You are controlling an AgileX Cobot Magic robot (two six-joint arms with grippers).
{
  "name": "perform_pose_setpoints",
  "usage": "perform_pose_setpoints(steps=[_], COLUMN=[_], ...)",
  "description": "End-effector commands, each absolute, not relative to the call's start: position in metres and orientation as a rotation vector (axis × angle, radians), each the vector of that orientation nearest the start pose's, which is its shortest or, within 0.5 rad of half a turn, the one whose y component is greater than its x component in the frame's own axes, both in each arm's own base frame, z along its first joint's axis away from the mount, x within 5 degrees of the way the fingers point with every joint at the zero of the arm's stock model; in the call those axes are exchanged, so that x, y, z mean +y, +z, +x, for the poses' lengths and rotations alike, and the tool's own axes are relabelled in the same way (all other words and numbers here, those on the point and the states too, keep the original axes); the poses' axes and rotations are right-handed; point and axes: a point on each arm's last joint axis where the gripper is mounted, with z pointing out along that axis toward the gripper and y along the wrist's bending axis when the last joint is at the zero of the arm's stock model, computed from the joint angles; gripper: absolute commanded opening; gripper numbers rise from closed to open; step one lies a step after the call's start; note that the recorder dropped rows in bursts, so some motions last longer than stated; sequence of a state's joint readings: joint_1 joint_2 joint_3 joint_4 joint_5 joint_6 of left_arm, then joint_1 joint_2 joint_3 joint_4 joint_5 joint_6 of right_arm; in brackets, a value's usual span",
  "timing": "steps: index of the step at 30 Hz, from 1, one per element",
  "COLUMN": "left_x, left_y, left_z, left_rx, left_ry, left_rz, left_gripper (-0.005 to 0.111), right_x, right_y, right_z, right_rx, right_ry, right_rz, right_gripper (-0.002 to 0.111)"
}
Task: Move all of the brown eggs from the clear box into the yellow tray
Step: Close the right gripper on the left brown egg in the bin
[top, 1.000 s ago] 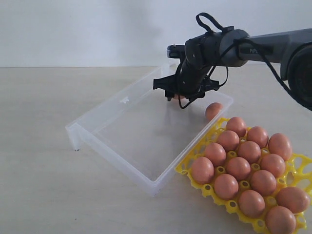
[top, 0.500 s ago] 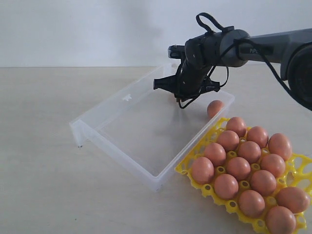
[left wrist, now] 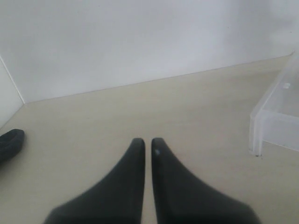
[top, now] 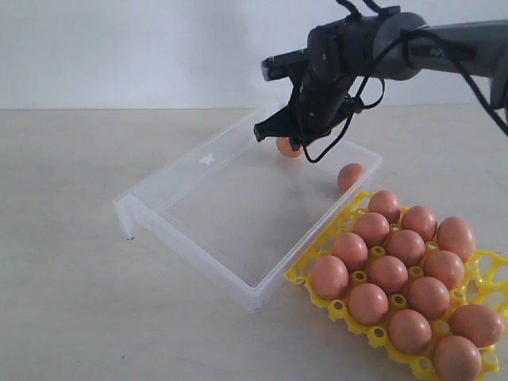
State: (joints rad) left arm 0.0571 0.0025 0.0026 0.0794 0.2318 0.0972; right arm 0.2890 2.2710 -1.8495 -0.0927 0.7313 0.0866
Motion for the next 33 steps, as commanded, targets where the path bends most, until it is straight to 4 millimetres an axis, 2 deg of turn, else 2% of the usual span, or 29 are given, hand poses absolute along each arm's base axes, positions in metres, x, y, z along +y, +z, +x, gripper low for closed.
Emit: perform_pose_setpoints(steps=[1, 3, 5, 13, 25, 30, 32, 33], left_x=[0.004, 0.004, 0.004, 0.004, 0.004, 0.004, 0.004, 0.004], left_y=[0.193, 0.193, 0.193, 0.193, 0.193, 0.193, 0.193, 0.193], left_z=[0.055, 0.055, 0.055, 0.055, 0.055, 0.055, 0.055, 0.055], left_rx=[1.709, 1.709, 1.709, 1.709, 1.709, 1.709, 1.709, 1.708], left_ry=[0.175, 0.175, 0.175, 0.174, 0.174, 0.172, 0.172, 0.169], left_rz=[0.088, 0.088, 0.088, 0.089, 0.089, 0.091, 0.091, 0.095], left_gripper=[0.004, 0.004, 0.004, 0.004, 0.004, 0.004, 0.004, 0.004], right_x=[0.137, 0.138, 0.139, 0.142, 0.142, 0.144, 0.145, 0.145], right_y=[0.198, 0.198, 0.198, 0.204, 0.158, 0.16, 0.158, 0.151], right_z=[0.478, 0.481, 0.482, 0.489, 0.492, 0.498, 0.5, 0.5], right_rx=[2.524, 2.487, 2.467, 2.388, 2.505, 2.43, 2.414, 2.428], right_ry=[0.007, -0.009, -0.004, 0.055, 0.04, 0.063, 0.068, 0.066], right_rz=[-0.49, -0.552, -0.545, -0.411, -0.424, -0.393, -0.39, -0.392], right_gripper=[0.036, 0.055, 0.062, 0.062, 0.062, 0.062, 0.062, 0.062])
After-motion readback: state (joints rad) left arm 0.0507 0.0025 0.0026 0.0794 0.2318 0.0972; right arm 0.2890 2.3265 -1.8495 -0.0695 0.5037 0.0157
